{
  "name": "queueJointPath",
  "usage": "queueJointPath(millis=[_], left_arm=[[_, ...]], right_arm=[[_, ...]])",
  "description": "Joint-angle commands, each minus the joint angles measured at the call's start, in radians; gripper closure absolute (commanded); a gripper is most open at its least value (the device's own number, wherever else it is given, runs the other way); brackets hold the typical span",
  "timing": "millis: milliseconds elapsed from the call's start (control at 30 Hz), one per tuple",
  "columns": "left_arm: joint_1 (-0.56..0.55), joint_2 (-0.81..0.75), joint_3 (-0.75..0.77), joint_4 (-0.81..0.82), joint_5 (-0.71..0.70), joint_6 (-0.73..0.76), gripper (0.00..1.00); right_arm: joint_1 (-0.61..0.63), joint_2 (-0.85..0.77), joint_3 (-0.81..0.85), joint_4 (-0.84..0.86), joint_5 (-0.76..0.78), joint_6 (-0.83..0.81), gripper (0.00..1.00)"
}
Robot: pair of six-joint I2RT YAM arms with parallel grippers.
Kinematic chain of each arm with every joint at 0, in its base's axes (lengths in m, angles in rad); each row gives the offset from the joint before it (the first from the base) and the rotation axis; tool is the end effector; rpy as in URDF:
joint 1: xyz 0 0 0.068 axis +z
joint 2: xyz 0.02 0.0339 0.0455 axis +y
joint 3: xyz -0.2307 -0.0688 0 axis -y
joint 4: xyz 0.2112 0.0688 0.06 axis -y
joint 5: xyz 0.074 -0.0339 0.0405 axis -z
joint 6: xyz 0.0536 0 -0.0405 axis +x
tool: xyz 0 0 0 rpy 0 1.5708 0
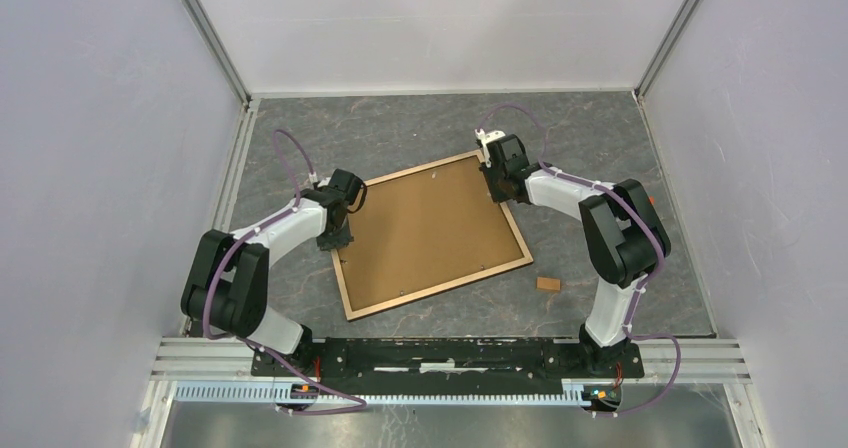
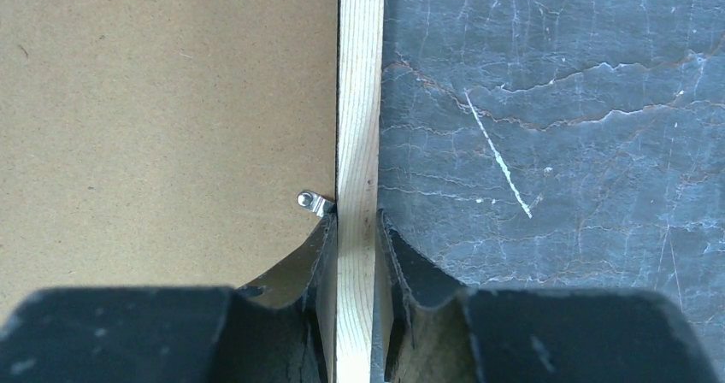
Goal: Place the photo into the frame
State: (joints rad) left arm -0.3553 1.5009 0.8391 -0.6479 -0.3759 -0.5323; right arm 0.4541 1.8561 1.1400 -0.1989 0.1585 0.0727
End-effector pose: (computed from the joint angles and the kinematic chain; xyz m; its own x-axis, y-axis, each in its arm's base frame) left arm 0.2312 -0.0648 0.1415 -0.8996 -0.1697 -0.4024 -0.2574 0.9504 0.1746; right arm 0.3282 0.1508 0.1409 -0.7355 -0.2792 -0.6173 -0.2940 0.9524 -0.0805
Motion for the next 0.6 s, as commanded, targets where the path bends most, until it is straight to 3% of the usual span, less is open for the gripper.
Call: queueJointPath(millis=[0,233,433,567], left_arm=[[-0.006,0.02,0.063,0.042,0.025,0.027,0.98],[-0.006,0.081,0.127,0.003,0.062,0.089,0.98],[0.002,0.18,0.283,-0.119,0.073,0.166,0.98],[0.016,0.242,0.354,-0.13,0.103,0.136,0.98]], right_arm=[[-0.001,0.018,-0.02,0.014,-0.05,-0.004,0.76],[-0.006,-0.006,-0.041,0.053,-0.1,0.009,0.75],[-0.026,-0.003,-0.043,0.06,-0.21,0.026,0.7],[-0.034,-0.035,-0.075,0.101,-0.28,0.094,0.52]])
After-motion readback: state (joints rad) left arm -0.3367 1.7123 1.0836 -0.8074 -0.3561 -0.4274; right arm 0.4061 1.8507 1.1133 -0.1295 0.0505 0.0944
